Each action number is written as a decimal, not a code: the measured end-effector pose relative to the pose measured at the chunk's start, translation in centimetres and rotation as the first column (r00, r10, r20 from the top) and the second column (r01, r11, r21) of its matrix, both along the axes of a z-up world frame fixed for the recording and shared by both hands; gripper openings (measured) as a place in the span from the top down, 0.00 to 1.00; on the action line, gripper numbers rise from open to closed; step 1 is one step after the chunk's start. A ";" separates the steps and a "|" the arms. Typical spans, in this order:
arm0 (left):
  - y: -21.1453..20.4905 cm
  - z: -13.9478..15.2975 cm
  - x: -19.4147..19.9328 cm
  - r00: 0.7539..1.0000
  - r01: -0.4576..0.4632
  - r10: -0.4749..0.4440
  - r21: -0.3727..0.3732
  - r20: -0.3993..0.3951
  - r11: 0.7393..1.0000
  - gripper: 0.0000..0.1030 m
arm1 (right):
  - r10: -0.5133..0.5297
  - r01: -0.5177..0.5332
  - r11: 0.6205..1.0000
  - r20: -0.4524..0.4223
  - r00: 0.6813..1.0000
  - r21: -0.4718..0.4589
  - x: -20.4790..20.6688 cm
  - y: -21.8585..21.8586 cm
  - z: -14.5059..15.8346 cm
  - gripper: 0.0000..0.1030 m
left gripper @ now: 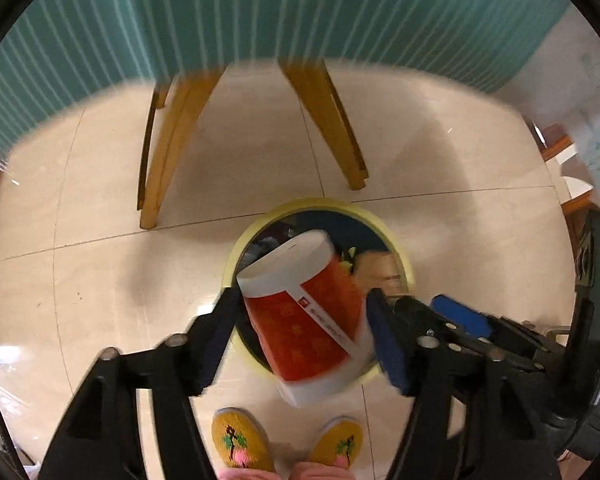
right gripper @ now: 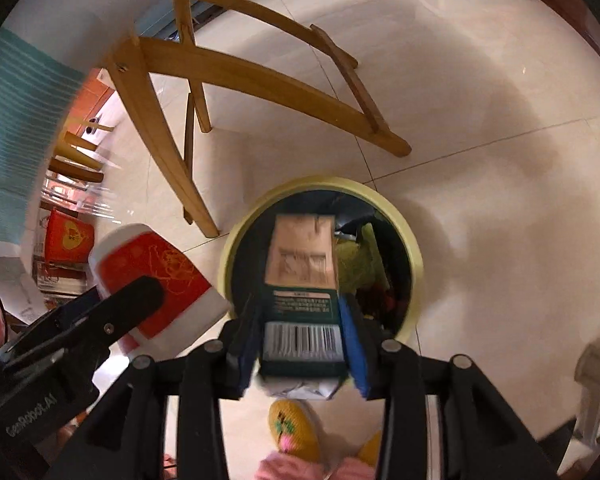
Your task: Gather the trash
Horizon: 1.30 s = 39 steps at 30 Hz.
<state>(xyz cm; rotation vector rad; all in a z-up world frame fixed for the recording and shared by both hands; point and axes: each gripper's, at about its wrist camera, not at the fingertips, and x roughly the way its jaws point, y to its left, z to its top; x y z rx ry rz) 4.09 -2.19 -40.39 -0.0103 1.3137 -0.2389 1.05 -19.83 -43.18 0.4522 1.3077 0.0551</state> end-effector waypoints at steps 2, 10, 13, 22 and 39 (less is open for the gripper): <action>0.5 -1.3 0.3 1.000 -0.021 0.021 0.012 0.007 1.000 0.09 | -0.007 0.007 1.000 0.013 1.000 -0.024 0.3 -0.1 -0.9 0.50; 1.8 -2.5 0.0 0.997 -0.067 0.067 0.023 0.036 0.997 0.01 | 0.008 -0.005 0.997 0.047 0.999 -0.076 -0.5 0.1 -1.9 0.30; 2.0 -2.0 -0.4 0.996 -0.069 0.068 0.027 0.052 0.997 0.01 | 0.003 0.002 0.997 0.061 0.998 -0.080 -1.1 0.4 -1.2 0.30; 2.7 1.5 -0.8 0.988 -0.098 0.092 0.040 0.120 0.994 0.01 | 0.007 0.001 0.997 0.116 0.993 -0.073 -0.7 0.9 1.0 0.30; 4.1 14.3 -1.0 0.973 -0.144 0.131 0.053 0.187 0.988 0.01 | 0.021 -0.001 0.994 0.177 0.984 -0.112 -0.6 1.7 12.9 0.25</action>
